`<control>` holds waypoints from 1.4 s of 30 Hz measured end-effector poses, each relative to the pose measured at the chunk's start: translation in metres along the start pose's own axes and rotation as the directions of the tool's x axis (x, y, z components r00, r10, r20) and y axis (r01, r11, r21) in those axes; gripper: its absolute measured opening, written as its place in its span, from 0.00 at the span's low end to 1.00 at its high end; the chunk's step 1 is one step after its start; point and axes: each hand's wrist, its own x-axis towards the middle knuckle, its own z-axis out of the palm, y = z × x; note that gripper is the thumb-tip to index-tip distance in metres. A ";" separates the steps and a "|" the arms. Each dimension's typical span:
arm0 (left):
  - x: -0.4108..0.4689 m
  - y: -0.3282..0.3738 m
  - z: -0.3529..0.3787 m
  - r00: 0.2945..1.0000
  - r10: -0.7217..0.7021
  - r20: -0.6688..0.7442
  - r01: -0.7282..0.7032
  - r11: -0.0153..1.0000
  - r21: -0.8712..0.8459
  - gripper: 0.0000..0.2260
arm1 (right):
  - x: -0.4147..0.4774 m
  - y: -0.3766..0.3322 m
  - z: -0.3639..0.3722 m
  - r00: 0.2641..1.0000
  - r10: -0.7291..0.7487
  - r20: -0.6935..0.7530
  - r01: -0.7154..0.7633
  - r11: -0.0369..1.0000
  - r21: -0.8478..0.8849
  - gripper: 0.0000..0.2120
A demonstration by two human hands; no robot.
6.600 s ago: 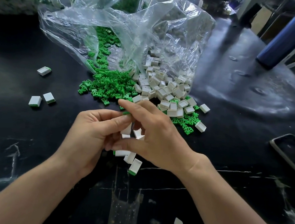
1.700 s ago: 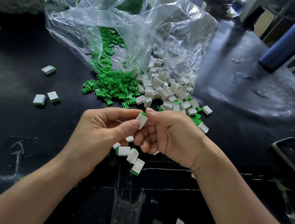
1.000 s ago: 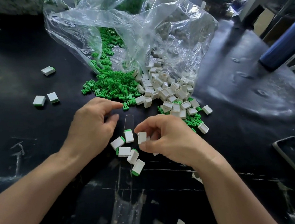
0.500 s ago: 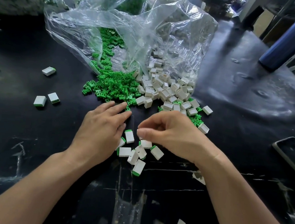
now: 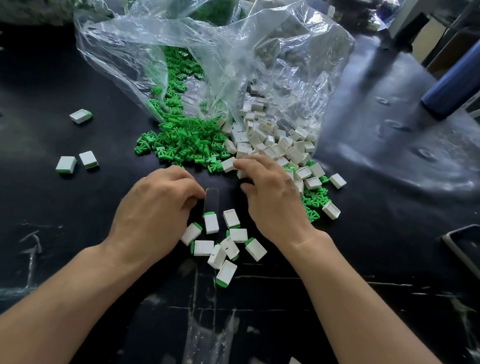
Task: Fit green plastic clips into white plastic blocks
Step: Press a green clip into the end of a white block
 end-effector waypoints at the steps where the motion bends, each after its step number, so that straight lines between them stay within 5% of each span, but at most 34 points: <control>1: 0.000 0.000 0.000 1.000 -0.014 -0.005 0.014 1.000 -0.005 0.08 | 0.000 0.000 0.000 0.999 0.013 -0.040 -0.012 1.000 0.015 0.16; 7: 0.002 -0.001 0.000 0.995 -0.095 -0.022 0.094 0.995 -0.036 0.19 | -0.001 0.000 -0.002 0.988 0.044 -0.147 -0.034 0.997 0.073 0.09; 11: 0.002 0.002 -0.004 0.996 -0.076 -0.051 0.071 0.992 -0.100 0.19 | -0.004 0.000 -0.015 0.968 0.169 -0.187 -0.101 0.939 0.329 0.07; 14: 0.002 0.004 -0.006 0.987 -0.143 -0.077 0.118 0.956 -0.268 0.11 | -0.009 -0.002 -0.022 0.952 0.304 -0.043 -0.219 0.769 0.600 0.11; 16: 0.003 0.007 -0.008 0.971 -0.238 -0.024 0.191 0.831 -0.522 0.07 | -0.012 -0.005 -0.025 0.955 0.294 0.033 -0.232 0.674 0.701 0.12; 18: 0.004 0.014 -0.013 0.953 -0.294 0.079 0.241 0.571 -0.784 0.07 | -0.013 -0.009 -0.029 0.964 0.255 0.081 -0.222 0.594 0.773 0.11; 20: 0.003 0.019 -0.014 0.946 -0.283 0.160 0.263 0.380 -0.887 0.07 | -0.015 -0.013 -0.030 0.964 0.236 0.126 -0.231 0.498 0.836 0.11; 23: 0.000 0.024 -0.014 0.947 -0.220 0.236 0.291 0.266 -0.919 0.09 | -0.018 -0.019 -0.029 0.963 0.198 0.184 -0.253 0.421 0.871 0.09; 29: -0.003 0.029 -0.015 0.951 -0.232 0.206 0.265 0.262 -0.928 0.10 | -0.021 -0.025 -0.027 0.965 0.158 0.209 -0.258 0.426 0.867 0.08; 35: -0.004 0.029 -0.019 0.933 -0.286 0.218 0.286 0.224 -0.932 0.12 | -0.023 -0.028 -0.026 0.989 0.107 0.099 -0.144 0.603 0.785 0.13; 42: -0.005 0.029 -0.016 0.936 -0.291 0.195 0.274 0.260 -0.926 0.13 | -0.024 -0.030 -0.028 0.994 0.071 0.088 -0.113 0.541 0.834 0.08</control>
